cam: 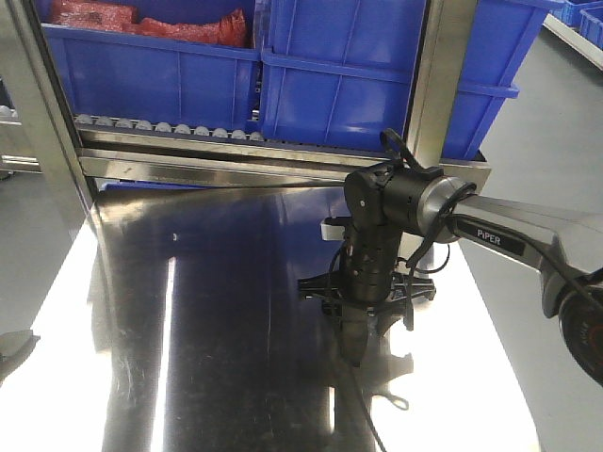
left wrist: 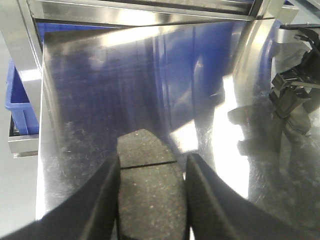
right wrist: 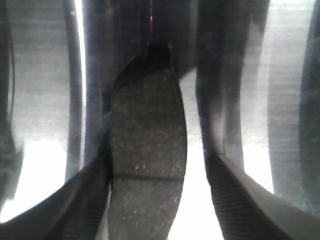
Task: Move and align brake pads A on conveyor
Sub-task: 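Close the right gripper on the brake pad and lift it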
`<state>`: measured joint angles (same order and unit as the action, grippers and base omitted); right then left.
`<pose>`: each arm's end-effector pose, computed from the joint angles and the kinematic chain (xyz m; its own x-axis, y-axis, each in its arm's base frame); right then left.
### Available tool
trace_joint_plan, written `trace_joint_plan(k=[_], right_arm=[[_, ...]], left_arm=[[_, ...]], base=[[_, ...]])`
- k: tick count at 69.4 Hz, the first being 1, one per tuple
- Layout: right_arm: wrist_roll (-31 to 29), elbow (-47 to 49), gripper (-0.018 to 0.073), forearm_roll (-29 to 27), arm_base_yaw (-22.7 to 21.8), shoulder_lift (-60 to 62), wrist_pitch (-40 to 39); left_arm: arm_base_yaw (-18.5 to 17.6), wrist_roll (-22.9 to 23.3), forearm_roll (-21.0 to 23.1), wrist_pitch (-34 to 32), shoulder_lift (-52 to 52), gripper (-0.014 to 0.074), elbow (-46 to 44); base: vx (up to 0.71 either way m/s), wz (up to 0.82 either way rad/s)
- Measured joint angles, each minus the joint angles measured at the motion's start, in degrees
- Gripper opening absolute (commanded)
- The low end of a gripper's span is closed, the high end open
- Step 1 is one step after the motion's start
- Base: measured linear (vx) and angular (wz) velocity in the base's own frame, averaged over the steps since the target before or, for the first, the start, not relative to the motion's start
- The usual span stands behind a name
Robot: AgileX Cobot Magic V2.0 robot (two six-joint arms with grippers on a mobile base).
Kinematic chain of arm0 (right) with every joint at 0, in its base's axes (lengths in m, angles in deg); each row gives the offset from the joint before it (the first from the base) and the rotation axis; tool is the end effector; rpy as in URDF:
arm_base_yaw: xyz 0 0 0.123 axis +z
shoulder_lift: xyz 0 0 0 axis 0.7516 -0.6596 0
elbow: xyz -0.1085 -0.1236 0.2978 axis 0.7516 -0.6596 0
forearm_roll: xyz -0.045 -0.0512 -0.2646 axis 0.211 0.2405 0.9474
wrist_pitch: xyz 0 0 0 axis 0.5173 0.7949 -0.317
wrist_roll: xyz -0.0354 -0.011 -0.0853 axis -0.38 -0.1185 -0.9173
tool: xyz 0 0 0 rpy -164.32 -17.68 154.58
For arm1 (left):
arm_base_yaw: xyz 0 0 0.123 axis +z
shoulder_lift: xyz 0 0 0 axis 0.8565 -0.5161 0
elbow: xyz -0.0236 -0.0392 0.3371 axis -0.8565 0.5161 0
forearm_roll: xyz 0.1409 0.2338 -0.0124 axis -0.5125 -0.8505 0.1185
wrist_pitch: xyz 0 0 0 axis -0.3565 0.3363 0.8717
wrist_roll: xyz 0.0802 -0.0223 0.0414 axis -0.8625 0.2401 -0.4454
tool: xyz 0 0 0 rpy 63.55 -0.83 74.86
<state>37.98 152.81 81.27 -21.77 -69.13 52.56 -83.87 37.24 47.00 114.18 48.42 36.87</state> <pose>0.4234 0.2169 0.1929 -0.9998 -0.0187 0.0007 -0.0187 0.9997 0.0161 0.0669 -0.0166 0.3100 -0.4940 0.0173 -0.8693 0.2131 0.9717 -0.1018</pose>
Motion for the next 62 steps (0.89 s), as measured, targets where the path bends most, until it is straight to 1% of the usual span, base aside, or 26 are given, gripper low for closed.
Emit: trace_joint_plan(k=[4, 18, 31, 40, 50, 62], right_arm=[[0.1, 0.0, 0.0274, 0.1, 0.0, 0.0, -0.4], [-1.1, 0.0, -0.0015, 0.0, 0.0, 0.0, -1.1], [-3.4, 0.0, -0.0011, 0.2, 0.0, 2.1, -2.7], [-7.5, -0.1, -0.0008, 0.2, -1.0, 6.6, -1.7], [-11.6, -0.1, -0.0005, 0.3, -4.9, 13.1, 0.3], [-15.8, -1.6, -0.0004, 0.4, -9.9, 21.6, 0.4]], left_arm=[[0.0, 0.0, 0.0, 0.0, 0.0, -0.0006, 0.0], [0.0, 0.0, 0.0, 0.0, 0.0, -0.0006, 0.0], [0.0, 0.0, 0.0, 0.0, 0.0, -0.0006, 0.0], [0.0, 0.0, 0.0, 0.0, 0.0, -0.0006, 0.0], [0.0, 0.0, 0.0, 0.0, 0.0, -0.0006, 0.0], [0.0, 0.0, 0.0, 0.0, 0.0, -0.0006, 0.0]], base=[[0.0, 0.0], [0.0, 0.0], [0.0, 0.0], [0.0, 0.0], [0.0, 0.0], [0.0, 0.0]])
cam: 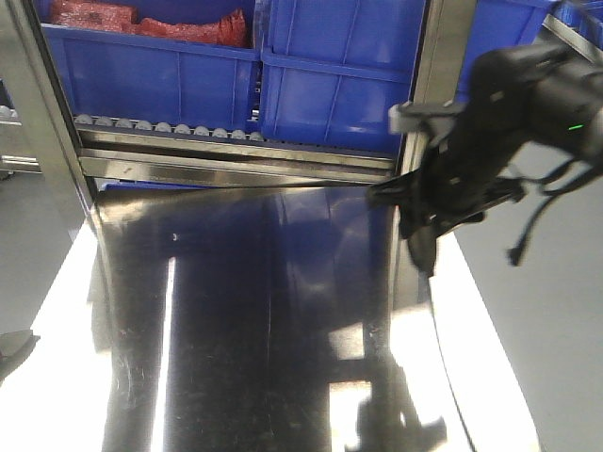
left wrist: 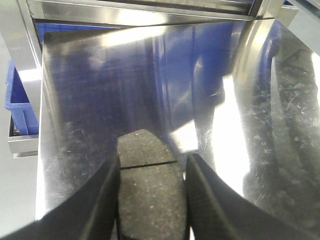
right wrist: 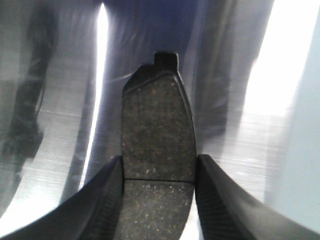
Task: Move and align brake pads A on conveyor
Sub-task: 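Close the right gripper on the brake pad and lift it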
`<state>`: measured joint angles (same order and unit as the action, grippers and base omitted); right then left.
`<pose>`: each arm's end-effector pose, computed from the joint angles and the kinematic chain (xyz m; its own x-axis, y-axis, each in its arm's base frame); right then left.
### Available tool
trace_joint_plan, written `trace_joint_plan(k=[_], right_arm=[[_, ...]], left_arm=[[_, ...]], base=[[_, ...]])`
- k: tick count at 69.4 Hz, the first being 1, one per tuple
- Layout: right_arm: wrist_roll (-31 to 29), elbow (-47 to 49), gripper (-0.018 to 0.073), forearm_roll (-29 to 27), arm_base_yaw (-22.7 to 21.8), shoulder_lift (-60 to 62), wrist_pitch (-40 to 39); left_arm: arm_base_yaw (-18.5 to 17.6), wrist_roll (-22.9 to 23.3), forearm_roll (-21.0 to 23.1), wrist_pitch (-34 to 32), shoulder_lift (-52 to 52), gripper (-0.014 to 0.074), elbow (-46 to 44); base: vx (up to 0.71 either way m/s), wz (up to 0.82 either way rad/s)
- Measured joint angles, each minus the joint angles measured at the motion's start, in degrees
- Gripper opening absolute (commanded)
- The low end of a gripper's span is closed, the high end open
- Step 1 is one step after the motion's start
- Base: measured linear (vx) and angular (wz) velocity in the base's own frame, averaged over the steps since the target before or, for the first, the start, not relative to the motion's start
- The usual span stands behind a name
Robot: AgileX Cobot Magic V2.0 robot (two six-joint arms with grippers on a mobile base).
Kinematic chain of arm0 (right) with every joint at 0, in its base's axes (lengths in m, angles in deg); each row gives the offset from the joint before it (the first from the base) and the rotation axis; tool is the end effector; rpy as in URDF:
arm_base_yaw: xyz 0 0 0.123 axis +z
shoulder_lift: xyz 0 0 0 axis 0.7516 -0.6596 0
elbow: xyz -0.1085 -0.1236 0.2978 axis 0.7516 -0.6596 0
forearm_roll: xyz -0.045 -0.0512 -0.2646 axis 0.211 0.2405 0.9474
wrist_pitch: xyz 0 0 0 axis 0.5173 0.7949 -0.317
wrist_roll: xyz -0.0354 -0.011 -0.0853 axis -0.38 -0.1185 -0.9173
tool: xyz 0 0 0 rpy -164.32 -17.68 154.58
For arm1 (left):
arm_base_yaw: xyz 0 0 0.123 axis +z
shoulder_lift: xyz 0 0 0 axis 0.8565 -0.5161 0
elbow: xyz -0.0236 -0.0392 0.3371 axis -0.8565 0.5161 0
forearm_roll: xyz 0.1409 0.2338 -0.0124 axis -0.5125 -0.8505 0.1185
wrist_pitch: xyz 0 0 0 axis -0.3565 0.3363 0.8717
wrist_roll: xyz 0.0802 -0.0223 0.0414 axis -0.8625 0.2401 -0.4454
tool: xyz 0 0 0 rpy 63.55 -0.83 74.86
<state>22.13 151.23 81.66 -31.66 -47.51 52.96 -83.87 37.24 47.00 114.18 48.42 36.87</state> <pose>0.3950 0.1222 0.3546 -0.9358 -0.1080 -0.3357 -0.1380 0.9882 0.0666 0.0669 -0.0166 0.3100 -0.4940 0.0173 -0.8693 0.2131 0.9717 -0.1018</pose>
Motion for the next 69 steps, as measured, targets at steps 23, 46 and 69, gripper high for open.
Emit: trace_joint_plan(k=[23, 46, 69], right_arm=[[-3.9, -21.1, -0.0004, 2.0, -6.5, 23.5, -11.1], [-5.5, -45.6, -0.0004, 2.0, -6.7, 48.6, -27.7], [-7.2, -63.5, -0.0004, 0.5, -6.7, 72.7, -36.4]], left_arm=[[0.0, 0.0, 0.0, 0.0, 0.0, -0.0006, 0.0], [0.0, 0.0, 0.0, 0.0, 0.0, -0.0006, 0.0], [0.0, 0.0, 0.0, 0.0, 0.0, -0.0006, 0.0]], base=[[0.0, 0.0], [0.0, 0.0], [0.0, 0.0]])
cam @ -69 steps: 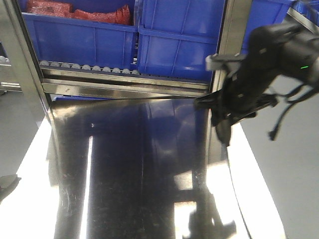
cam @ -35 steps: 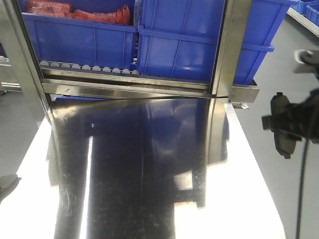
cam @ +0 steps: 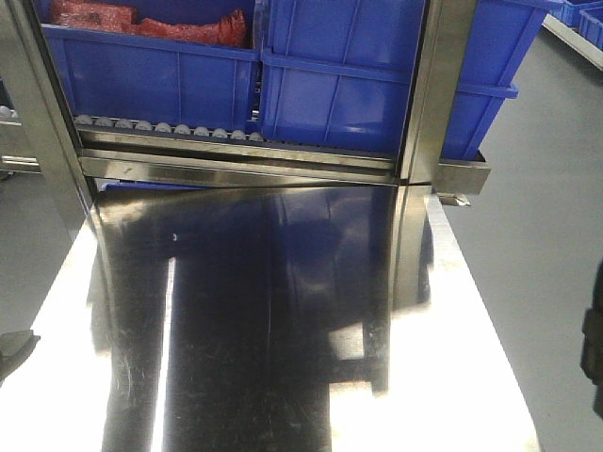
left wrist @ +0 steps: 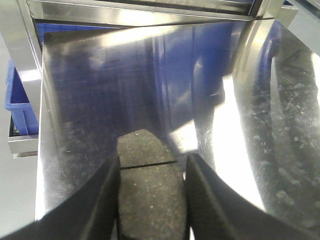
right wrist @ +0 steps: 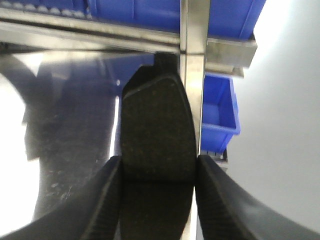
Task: Move and align brake pads A on conveyor
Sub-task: 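Close the right gripper on the brake pad and lift it, then back away and turn the base from the steel table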
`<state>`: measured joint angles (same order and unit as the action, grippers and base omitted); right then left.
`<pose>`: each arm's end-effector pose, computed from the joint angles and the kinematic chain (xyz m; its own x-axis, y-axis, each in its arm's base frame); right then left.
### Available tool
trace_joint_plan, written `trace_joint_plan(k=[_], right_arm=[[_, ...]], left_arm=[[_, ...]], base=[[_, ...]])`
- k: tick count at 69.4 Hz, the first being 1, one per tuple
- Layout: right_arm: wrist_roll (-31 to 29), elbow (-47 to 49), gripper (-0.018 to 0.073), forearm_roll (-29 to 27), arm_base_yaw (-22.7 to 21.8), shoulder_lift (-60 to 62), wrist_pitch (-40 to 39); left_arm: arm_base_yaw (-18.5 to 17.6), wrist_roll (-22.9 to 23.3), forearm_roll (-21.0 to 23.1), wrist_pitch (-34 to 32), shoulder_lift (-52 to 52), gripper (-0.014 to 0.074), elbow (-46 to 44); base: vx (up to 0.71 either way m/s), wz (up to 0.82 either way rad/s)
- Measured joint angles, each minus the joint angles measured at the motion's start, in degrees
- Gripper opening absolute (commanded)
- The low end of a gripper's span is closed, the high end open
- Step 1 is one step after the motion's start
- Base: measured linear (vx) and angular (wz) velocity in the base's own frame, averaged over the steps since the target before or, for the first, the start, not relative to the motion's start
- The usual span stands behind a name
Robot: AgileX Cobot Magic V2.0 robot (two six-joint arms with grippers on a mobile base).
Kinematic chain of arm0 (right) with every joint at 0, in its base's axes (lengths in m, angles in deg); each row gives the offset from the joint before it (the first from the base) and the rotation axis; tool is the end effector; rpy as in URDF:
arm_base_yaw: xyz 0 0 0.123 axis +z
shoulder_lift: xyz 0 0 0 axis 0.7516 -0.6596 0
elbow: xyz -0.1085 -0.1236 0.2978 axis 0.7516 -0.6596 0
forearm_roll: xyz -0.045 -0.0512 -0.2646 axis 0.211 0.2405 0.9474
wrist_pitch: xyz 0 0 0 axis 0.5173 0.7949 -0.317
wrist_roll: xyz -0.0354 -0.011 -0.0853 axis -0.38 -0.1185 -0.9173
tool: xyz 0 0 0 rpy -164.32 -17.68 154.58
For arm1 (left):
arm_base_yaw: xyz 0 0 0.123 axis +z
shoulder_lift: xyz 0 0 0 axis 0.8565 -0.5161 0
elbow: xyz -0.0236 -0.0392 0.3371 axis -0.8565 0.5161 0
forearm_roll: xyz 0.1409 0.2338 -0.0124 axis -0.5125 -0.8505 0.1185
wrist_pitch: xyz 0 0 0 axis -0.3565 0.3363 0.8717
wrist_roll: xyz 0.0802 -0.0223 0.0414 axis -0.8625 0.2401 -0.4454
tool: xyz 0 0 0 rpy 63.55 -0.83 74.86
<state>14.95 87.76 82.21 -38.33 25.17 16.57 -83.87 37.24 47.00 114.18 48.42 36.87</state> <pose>0.0781 0.0144 0.3244 -0.4136 -0.0323 -0.9099 -0.1628 0.9859 0.0390 0.0669 -0.0166 0.3100 -0.4940 0.0173 -0.8693 0.2131 0.9717 -0.1018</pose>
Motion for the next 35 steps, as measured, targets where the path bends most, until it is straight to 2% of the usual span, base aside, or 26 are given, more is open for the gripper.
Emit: trace_joint_plan(k=[13, 35], right_arm=[[-1.6, -4.9, -0.0004, 0.0, 0.0, 7.9, -1.3], [-1.7, -5.5, -0.0004, 0.0, 0.0, 8.8, -2.6]], left_arm=[[0.0, 0.0, 0.0, 0.0, 0.0, -0.0006, 0.0], [0.0, 0.0, 0.0, 0.0, 0.0, -0.0006, 0.0]], base=[[0.0, 0.0], [0.0, 0.0]])
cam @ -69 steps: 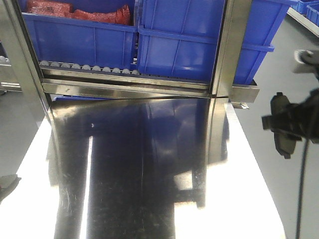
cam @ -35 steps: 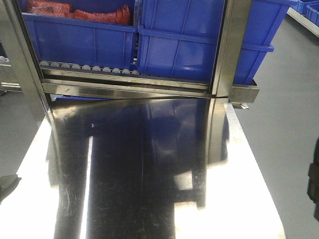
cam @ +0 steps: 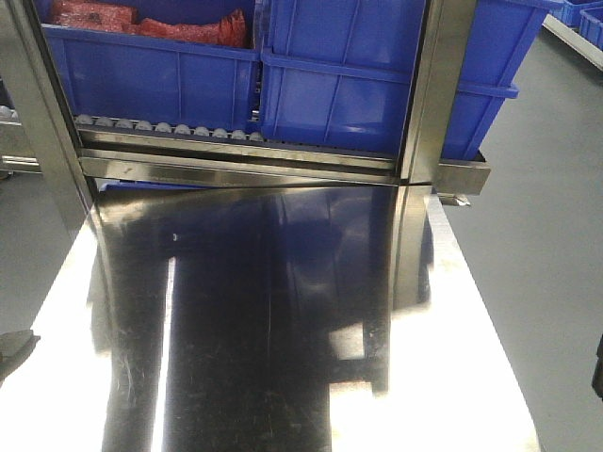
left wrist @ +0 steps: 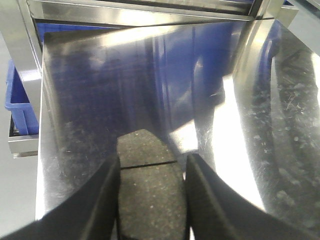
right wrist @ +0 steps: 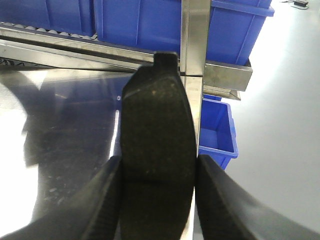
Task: Move and align brake pads A on conveyor
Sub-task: 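Back away and turn the base from the steel table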
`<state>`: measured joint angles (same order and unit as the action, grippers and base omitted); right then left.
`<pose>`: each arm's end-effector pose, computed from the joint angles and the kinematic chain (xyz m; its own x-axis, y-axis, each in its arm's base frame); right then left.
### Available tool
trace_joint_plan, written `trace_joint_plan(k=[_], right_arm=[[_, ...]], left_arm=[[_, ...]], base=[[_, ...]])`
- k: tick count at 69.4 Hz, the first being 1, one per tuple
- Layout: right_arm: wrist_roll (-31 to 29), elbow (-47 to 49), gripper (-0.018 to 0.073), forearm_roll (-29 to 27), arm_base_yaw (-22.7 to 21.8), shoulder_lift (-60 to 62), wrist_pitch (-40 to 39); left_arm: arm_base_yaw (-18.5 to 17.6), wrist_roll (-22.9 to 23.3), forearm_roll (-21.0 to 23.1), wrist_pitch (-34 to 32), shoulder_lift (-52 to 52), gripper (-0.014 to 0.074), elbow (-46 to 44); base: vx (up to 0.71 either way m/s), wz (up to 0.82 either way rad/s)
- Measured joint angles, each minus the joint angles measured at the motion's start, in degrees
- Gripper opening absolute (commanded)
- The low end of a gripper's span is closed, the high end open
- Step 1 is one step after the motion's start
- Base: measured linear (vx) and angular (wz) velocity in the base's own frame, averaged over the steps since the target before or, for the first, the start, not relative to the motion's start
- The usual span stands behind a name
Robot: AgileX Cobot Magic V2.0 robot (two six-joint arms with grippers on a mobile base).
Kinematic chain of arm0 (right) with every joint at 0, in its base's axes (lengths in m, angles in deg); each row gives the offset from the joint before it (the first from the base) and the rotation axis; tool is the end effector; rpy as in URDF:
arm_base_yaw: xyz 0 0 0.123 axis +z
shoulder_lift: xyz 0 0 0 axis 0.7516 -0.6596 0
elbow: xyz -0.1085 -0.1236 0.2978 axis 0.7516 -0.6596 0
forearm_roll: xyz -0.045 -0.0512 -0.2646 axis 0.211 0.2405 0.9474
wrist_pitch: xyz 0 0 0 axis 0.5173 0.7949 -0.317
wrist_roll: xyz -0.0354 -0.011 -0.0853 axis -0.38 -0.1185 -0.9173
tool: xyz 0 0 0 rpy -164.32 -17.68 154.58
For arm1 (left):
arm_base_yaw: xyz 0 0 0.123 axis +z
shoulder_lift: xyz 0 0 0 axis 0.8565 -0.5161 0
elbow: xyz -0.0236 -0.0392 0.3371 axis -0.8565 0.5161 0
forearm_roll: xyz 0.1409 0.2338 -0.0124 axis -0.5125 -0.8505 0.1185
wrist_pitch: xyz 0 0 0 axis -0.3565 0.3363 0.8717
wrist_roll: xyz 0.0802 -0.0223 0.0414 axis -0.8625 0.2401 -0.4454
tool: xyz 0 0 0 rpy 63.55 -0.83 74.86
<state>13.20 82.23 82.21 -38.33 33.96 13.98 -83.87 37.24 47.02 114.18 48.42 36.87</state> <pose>0.0520 0.0096 0.3041 -0.3150 -0.0452 -0.9480 -0.1765 0.9842 0.0117 0.0669 -0.0166 0.3100 -0.4941 0.0170 -0.8692 0.2131 0.9717 -0.1021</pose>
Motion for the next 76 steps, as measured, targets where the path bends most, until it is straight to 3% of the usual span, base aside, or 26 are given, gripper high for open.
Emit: trace_joint_plan(k=[45, 76], right_arm=[[0.0, 0.0, -0.0004, 0.0, 0.0, 0.0, 0.0], [0.0, 0.0, -0.0004, 0.0, 0.0, 0.0, 0.0]], left_arm=[[0.0, 0.0, 0.0, -0.1, 0.0, -0.0006, 0.0], [0.0, 0.0, 0.0, -0.1, 0.0, -0.0006, 0.0]], base=[[-0.01, 0.03], [-0.09, 0.39]])
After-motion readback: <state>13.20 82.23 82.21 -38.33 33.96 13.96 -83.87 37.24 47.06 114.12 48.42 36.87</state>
